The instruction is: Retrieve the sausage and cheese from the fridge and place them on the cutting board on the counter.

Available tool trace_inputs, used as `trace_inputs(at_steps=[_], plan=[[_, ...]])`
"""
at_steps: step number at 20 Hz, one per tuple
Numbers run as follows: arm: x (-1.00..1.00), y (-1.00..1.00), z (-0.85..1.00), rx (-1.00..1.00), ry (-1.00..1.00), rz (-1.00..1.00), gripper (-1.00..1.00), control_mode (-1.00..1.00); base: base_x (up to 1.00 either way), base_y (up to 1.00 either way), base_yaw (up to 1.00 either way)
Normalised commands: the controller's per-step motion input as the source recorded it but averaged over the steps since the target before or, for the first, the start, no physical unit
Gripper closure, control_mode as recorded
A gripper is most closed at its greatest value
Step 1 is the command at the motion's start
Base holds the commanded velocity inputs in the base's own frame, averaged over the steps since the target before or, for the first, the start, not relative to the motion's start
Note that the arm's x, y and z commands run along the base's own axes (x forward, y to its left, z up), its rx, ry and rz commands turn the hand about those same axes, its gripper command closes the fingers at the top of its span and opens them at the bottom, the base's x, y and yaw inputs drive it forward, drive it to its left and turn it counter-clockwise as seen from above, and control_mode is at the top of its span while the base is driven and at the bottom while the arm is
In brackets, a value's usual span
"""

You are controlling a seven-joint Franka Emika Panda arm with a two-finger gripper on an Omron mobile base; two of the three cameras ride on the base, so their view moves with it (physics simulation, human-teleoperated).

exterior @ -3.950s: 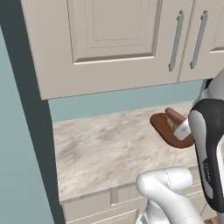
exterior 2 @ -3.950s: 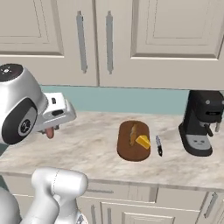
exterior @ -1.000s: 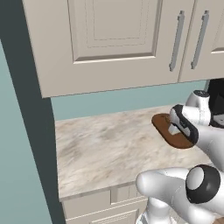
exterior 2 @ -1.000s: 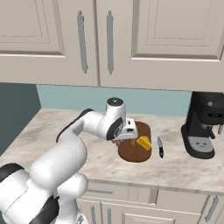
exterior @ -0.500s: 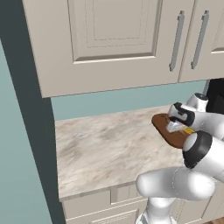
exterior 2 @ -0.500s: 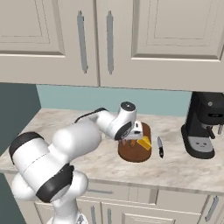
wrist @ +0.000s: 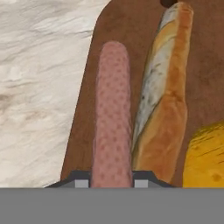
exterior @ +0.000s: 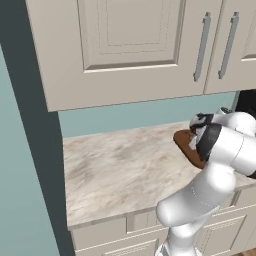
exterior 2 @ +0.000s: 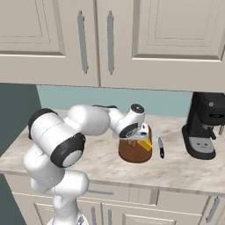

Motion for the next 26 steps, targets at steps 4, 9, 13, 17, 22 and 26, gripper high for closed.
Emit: trace_inputs(at_steps=[4,9,13,17,22,26], plan=[[0.10,-0.12,-0.27,0.00,0.00,0.00,-1.00,-1.00,0.00,0.00,0.00],[0.00,0.00,-0.09,0.09,-0.01,0.00,-1.00,-1.00,0.00,0.00,0.00],[-0.06,0.05,0.00,0.10,-0.10,0.05,-1.00,-1.00,0.00,0.00,0.00],[-0.31,0.29,0.06,0.05,-0.13,0.08,-1.00,-1.00,0.00,0.00,0.00],[-0.43,0.53,0.46,0.01,-0.19,0.08,-1.00,-1.00,0.00,0.00,0.00],[-0.46,0.37,0.75,-0.01,-0.17,0.04,-1.00,-1.00,0.00,0.00,0.00]])
